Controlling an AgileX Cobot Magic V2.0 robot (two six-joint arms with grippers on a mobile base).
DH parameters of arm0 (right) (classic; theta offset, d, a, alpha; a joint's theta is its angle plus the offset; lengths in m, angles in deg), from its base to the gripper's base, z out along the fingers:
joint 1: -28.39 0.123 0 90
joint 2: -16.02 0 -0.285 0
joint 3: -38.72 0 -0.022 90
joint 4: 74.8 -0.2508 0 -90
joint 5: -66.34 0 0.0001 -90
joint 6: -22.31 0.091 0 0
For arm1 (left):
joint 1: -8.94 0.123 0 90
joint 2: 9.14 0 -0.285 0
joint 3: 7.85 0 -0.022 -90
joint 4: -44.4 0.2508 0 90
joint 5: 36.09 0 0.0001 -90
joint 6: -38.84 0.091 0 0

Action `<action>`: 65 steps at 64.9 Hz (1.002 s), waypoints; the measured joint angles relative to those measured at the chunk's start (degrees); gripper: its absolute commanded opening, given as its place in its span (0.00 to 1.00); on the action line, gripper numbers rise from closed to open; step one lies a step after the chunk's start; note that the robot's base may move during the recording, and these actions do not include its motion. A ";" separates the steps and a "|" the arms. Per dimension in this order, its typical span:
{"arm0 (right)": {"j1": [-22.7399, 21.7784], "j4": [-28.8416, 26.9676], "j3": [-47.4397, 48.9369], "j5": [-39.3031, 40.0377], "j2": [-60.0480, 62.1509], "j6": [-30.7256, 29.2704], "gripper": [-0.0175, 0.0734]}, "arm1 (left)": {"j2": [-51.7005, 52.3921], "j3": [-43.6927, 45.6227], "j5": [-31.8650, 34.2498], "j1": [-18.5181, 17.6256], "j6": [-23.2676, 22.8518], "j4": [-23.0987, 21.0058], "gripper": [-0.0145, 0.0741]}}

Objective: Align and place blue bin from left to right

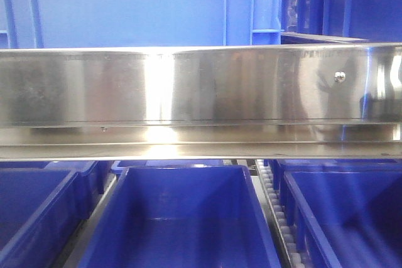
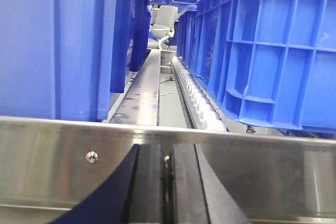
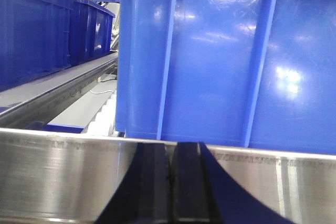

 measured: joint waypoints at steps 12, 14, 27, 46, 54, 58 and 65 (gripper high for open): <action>0.00 0.00 0.00 0.00 0.00 0.00 0.10 | 0.00 0.00 0.00 0.00 0.00 0.00 0.16; 0.00 0.00 0.00 0.00 0.00 0.00 0.10 | 0.00 0.00 0.00 0.00 0.00 0.00 0.16; 0.00 0.00 0.00 0.00 0.00 0.00 0.10 | 0.00 0.00 0.00 0.00 0.00 0.00 0.16; 0.00 0.00 0.00 0.29 0.00 0.00 0.10 | 0.00 0.00 1.23 0.00 0.00 0.00 0.16; 0.00 0.00 0.00 2.60 0.00 0.00 0.10 | 0.00 0.00 3.64 0.00 0.00 0.00 0.16; 0.00 0.00 0.00 4.28 0.00 0.00 0.10 | 0.00 0.00 4.45 0.00 0.00 0.00 0.16; 0.00 0.00 0.00 6.40 0.00 0.00 0.10 | 0.00 0.00 5.14 0.00 0.00 0.00 0.16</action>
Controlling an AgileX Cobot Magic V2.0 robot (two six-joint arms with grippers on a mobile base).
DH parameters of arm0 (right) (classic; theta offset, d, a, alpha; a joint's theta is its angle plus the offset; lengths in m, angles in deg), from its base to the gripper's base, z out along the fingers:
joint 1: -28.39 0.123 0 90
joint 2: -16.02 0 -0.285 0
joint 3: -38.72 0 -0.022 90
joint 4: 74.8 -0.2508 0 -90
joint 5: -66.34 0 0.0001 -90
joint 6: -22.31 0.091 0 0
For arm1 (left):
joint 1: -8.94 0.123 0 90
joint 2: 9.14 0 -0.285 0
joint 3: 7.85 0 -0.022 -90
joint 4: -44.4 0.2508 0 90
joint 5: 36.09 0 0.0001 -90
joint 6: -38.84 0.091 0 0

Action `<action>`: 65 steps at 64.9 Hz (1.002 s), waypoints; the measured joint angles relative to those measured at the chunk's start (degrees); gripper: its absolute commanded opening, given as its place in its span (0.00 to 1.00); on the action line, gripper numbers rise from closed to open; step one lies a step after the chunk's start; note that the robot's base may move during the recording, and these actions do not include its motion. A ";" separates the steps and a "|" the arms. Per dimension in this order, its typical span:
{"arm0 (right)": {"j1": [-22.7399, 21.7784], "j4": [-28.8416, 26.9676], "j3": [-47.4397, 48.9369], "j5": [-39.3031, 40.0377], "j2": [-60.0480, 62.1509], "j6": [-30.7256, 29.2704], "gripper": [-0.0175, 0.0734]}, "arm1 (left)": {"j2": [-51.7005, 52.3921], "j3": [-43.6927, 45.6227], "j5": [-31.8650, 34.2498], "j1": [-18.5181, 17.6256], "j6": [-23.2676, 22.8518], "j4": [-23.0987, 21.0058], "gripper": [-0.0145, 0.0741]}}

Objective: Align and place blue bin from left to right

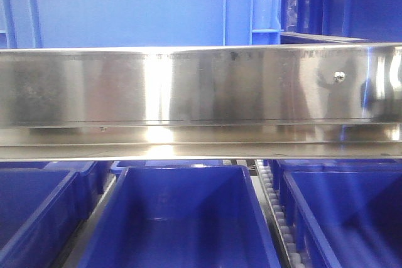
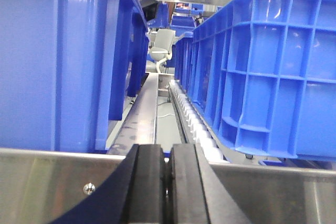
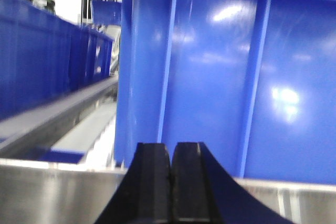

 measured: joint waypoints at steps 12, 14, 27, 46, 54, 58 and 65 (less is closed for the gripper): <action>0.00 -1.07 0.00 2.88 0.00 1.11 0.10 | 0.00 0.00 3.20 0.00 0.00 0.00 0.16; 0.00 -2.15 0.00 2.98 0.00 1.51 0.10 | 0.00 0.16 3.20 0.00 0.00 0.00 0.16; 0.00 -4.92 4.83 -5.59 0.12 2.22 0.10 | 0.07 9.68 -4.37 0.00 0.00 2.32 0.16; 0.00 -6.00 28.26 -27.90 -2.94 2.34 0.11 | -7.94 34.51 -24.15 0.00 0.96 4.41 0.34; 0.00 -6.15 37.46 -31.31 -8.35 2.45 0.28 | -15.71 44.43 -27.82 0.00 3.16 4.57 0.55; 0.00 -6.15 41.77 -32.05 -11.65 2.45 0.41 | -19.77 49.50 -29.01 0.00 3.64 4.57 0.63; 0.11 -6.29 47.86 -32.28 -17.52 2.55 0.71 | -27.58 56.67 -30.34 -1.68 3.90 4.57 0.71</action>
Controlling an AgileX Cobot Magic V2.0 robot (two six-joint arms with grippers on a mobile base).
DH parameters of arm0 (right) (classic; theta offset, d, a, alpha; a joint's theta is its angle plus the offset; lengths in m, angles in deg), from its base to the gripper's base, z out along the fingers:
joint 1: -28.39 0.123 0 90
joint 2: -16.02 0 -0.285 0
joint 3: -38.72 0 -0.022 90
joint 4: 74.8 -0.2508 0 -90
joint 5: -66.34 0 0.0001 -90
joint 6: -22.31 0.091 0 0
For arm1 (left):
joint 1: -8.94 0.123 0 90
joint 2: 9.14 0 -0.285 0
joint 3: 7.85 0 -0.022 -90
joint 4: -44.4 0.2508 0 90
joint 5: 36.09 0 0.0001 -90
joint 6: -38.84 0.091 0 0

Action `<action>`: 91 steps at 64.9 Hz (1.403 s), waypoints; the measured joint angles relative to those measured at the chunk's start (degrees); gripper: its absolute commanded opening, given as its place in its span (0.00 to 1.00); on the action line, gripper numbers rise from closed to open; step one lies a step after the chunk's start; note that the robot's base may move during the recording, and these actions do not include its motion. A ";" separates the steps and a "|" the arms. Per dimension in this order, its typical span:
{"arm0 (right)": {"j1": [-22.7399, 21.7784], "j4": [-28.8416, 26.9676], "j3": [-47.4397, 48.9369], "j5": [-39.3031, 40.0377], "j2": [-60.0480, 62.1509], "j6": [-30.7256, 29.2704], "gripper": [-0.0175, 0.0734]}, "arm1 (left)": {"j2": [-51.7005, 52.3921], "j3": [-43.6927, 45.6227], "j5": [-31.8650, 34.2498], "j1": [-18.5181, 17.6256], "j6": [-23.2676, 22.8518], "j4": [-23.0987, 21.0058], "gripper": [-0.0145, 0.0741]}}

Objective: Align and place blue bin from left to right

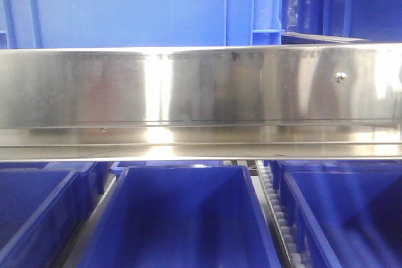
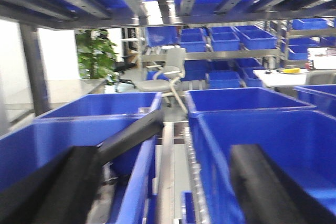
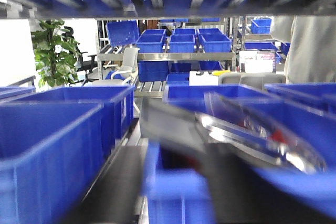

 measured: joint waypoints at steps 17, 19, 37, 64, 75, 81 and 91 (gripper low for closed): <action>5.80 -0.44 7.41 -0.75 -11.76 -0.70 0.82 | -14.25 8.70 -1.14 -12.01 0.09 0.72 0.78; 6.71 -0.44 8.49 -1.59 -13.01 -0.70 0.82 | -16.36 9.55 -1.58 -13.19 0.09 0.98 0.78; 18.49 -0.80 22.98 -8.58 -28.73 -0.83 0.82 | -33.05 22.85 -11.66 -18.12 0.36 -2.11 0.77; 26.61 3.51 53.91 -28.18 -59.32 3.72 0.82 | -46.06 42.95 -25.67 -13.84 -3.93 -4.31 0.77; 26.61 10.94 65.05 -37.97 -68.73 9.62 0.82 | -52.65 49.71 -34.36 -10.14 -4.05 -7.07 0.77; 26.61 11.68 69.35 -40.52 -72.82 11.01 0.82 | -55.58 52.73 -36.42 -9.77 -4.15 -7.61 0.77; 26.61 12.14 74.27 -41.80 -77.98 12.87 0.82 | -59.74 55.12 -37.17 -9.77 -4.15 -5.75 0.77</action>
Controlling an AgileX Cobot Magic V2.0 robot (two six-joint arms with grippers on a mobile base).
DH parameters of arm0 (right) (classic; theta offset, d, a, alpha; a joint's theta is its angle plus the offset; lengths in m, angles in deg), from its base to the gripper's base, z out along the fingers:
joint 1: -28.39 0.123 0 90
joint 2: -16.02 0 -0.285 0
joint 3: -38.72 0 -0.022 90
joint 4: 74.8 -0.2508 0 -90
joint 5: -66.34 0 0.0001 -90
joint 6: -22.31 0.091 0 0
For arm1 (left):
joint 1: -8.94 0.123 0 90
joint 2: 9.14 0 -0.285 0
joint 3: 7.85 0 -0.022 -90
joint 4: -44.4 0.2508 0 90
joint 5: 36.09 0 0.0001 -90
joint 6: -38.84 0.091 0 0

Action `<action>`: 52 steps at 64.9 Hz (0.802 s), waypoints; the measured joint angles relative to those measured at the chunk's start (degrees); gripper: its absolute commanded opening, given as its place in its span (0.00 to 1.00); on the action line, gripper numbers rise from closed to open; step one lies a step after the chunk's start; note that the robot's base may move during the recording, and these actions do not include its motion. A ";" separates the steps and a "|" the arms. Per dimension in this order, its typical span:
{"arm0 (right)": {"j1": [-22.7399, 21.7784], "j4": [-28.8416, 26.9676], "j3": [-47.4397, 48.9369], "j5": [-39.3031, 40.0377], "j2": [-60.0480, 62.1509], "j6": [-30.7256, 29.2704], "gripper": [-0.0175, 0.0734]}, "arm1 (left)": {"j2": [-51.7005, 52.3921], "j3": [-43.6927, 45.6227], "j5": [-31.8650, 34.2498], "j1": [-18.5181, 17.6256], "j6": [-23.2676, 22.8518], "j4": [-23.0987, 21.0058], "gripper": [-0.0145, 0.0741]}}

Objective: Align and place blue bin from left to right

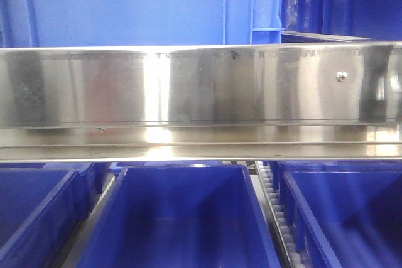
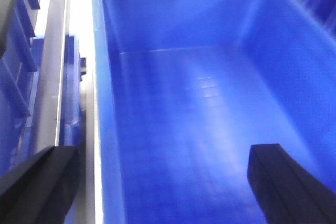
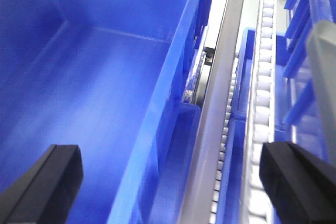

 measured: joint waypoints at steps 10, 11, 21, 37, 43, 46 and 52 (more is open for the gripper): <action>0.11 0.00 2.54 -0.26 -4.42 0.39 0.82 | -3.15 0.13 -2.14 0.00 0.00 1.32 0.77; 0.11 0.00 2.70 -0.26 -4.76 0.56 0.82 | -3.33 0.13 -2.28 0.00 0.00 1.43 0.77; 0.49 0.00 4.67 -0.36 -7.88 2.03 0.82 | -5.11 0.13 -2.64 0.00 0.00 2.55 0.77; 1.91 0.00 5.41 -0.36 -10.79 2.67 0.82 | -8.48 0.22 -2.80 0.00 0.00 4.88 0.77; 1.92 0.00 5.41 -0.36 -12.33 2.79 0.82 | -9.53 0.22 -2.80 0.00 0.00 5.63 0.77; 1.92 0.00 5.41 -0.36 -13.09 3.14 0.82 | -10.01 0.22 -2.80 0.11 0.00 6.08 0.77; 1.92 0.00 5.41 -0.36 -14.50 3.74 0.82 | -11.04 0.22 -2.80 0.11 0.00 6.17 0.77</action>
